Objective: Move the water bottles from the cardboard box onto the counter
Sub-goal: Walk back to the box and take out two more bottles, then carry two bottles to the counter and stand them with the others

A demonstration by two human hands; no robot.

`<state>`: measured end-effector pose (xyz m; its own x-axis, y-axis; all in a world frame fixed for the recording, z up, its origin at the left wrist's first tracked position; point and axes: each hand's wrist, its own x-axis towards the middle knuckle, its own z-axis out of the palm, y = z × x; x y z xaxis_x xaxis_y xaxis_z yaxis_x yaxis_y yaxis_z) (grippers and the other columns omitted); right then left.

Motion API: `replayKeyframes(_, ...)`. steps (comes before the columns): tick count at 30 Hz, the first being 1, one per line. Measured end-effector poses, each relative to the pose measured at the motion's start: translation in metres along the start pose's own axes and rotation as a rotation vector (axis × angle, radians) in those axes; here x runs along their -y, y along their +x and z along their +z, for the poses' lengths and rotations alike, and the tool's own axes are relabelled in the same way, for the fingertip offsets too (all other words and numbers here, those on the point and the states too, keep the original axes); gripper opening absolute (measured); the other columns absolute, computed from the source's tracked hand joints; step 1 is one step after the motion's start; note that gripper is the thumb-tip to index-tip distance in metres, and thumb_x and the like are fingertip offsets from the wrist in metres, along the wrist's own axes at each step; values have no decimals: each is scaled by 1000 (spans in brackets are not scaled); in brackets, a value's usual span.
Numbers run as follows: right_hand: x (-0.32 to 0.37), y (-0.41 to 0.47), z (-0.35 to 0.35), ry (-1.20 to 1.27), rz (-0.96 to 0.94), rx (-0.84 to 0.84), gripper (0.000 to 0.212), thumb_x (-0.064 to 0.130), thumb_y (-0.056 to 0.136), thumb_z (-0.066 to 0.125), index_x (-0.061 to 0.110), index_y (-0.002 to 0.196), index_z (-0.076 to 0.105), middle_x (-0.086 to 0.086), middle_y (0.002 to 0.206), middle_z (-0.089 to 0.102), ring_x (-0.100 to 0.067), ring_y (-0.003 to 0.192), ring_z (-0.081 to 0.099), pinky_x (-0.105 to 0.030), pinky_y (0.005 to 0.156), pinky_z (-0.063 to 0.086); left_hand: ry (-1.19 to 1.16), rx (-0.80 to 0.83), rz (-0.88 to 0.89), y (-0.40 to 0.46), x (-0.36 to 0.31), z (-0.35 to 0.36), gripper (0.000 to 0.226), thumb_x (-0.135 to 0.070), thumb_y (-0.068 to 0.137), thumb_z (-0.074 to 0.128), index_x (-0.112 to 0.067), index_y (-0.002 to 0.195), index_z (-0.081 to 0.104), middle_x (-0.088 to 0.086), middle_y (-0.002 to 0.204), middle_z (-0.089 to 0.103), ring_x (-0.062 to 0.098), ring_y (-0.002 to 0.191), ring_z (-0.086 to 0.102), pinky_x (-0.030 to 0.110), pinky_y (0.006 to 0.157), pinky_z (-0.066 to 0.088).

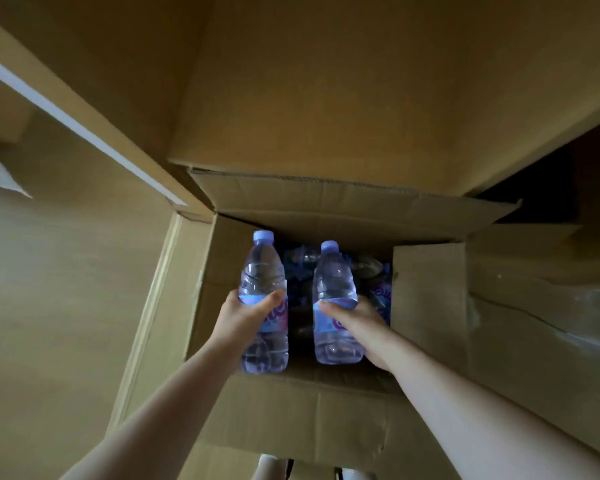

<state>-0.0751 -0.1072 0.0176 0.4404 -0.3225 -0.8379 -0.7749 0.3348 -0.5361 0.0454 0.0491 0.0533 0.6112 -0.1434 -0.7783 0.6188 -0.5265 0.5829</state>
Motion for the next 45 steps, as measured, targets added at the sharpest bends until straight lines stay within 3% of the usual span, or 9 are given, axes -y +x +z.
replayKeyframes(5, 59, -91, 10, -71, -113, -63, 47, 34, 78, 77, 11, 112, 53, -8, 103, 67, -20, 91, 67, -39, 84, 55, -44, -68, 36, -71, -16, -41, 33, -24, 75, 82, -13, 97, 60, 7, 87, 71, 25, 80, 68, 37, 74, 56)
replayKeyframes(8, 88, -152, 26, -119, -209, -123, 45, 30, 78, 78, 14, 105, 46, -4, 99, 63, -17, 85, 64, -29, 72, 51, -27, -142, 54, -119, -31, -65, 37, -24, 74, 82, -14, 98, 55, 4, 91, 67, 22, 84, 65, 36, 81, 53)
replayKeyframes(10, 105, -194, 43, -167, -272, -143, 49, 29, 76, 79, 13, 105, 42, -4, 99, 59, -21, 88, 62, -31, 75, 49, -34, -204, 56, -157, -41, -88, 45, -27, 73, 83, -12, 103, 52, 4, 94, 66, 23, 88, 66, 38, 84, 53)
replayKeyframes(16, 138, -290, 105, -299, -502, -119, 54, 31, 75, 80, 23, 108, 38, 4, 100, 56, -14, 87, 59, -24, 74, 46, -38, -464, 115, -251, -61, -161, 50, -43, 69, 80, -21, 94, 44, -6, 84, 59, 21, 80, 59, 35, 75, 49)
replayKeyframes(19, 148, -323, 144, -385, -581, -110, 57, 33, 74, 81, 19, 111, 40, 0, 106, 58, -19, 95, 59, -29, 78, 48, -35, -575, 111, -290, -61, -209, 52, -51, 69, 76, -22, 92, 40, -13, 78, 52, 19, 75, 53, 30, 60, 39)
replayKeyframes(26, 172, -393, 263, -543, -765, 19, 73, 38, 75, 80, 17, 129, 35, -3, 122, 57, -20, 103, 59, -32, 84, 49, -31, -713, 78, -362, -37, -340, 55, -57, 68, 71, -21, 97, 41, -2, 99, 61, 26, 96, 62, 33, 79, 45)
replayKeyframes(34, 206, -452, 412, -909, -973, 143, 76, 53, 70, 75, 17, 124, 36, 1, 110, 57, -25, 94, 61, -42, 80, 53, -102, -895, 68, -413, 0, -486, 59, -58, 69, 73, -19, 103, 43, -1, 103, 64, 26, 95, 64, 38, 85, 51)
replayKeyframes(42, 237, -469, 553, -951, -1089, 288, 78, 53, 72, 76, 15, 126, 34, -1, 117, 54, -19, 91, 56, -33, 73, 49, -267, -1059, -35, -408, 27, -599, 58, -64, 69, 70, -26, 99, 37, -8, 93, 60, 7, 67, 54, 25, 55, 37)
replayKeyframes(45, 256, -459, 604, -959, -1095, 353, 70, 51, 72, 77, 18, 117, 34, -1, 112, 55, -19, 89, 58, -33, 72, 51, -311, -1082, -55, -387, 22, -636, 60, -63, 69, 71, -27, 101, 36, -9, 91, 57, 8, 69, 55, 25, 56, 38)
